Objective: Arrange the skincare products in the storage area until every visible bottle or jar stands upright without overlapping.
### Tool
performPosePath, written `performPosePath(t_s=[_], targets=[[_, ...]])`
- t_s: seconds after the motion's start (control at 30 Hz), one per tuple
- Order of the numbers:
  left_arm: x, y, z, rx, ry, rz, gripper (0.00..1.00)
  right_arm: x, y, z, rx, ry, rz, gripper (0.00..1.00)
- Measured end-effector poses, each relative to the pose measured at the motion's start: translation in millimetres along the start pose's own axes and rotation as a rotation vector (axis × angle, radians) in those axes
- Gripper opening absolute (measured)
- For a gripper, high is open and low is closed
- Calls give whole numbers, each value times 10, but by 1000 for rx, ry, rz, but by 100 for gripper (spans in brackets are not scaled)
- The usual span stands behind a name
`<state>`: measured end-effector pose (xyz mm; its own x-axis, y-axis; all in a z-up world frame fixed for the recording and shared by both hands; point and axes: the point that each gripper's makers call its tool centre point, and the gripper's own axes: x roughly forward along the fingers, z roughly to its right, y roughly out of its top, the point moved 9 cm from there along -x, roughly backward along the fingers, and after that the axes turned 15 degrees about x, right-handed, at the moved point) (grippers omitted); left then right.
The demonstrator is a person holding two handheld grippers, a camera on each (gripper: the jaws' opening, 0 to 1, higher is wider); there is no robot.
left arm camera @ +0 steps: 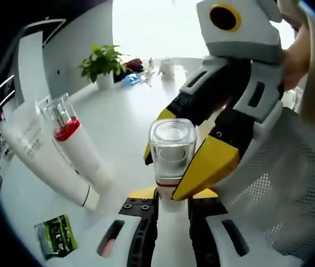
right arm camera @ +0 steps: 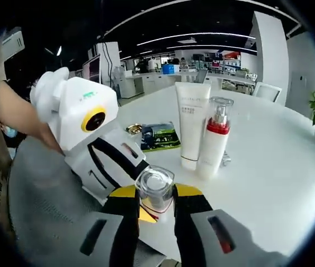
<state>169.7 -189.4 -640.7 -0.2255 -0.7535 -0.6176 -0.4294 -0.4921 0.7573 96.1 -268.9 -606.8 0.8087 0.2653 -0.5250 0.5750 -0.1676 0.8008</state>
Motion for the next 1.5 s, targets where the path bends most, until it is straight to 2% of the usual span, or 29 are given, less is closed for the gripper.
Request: performPosePath(t_s=[0.17, 0.4, 0.83, 1.1, 1.33, 1.5], targets=[[52, -68, -4, -2, -13, -11, 16, 67, -53, 28, 4, -12, -23, 23], [90, -84, -79, -20, -1, 16, 16, 89, 1, 70, 17, -21, -4, 24], [214, -100, -417, 10, -37, 24, 16, 221, 141, 288, 49, -46, 27, 24], [303, -78, -601, 33, -46, 21, 16, 311, 194, 408, 93, -87, 70, 27], [362, -92, -702, 50, -50, 14, 16, 357, 146, 515, 124, -132, 61, 24], [391, -97, -765, 58, -46, 4, 16, 373, 142, 562, 163, -147, 87, 23]])
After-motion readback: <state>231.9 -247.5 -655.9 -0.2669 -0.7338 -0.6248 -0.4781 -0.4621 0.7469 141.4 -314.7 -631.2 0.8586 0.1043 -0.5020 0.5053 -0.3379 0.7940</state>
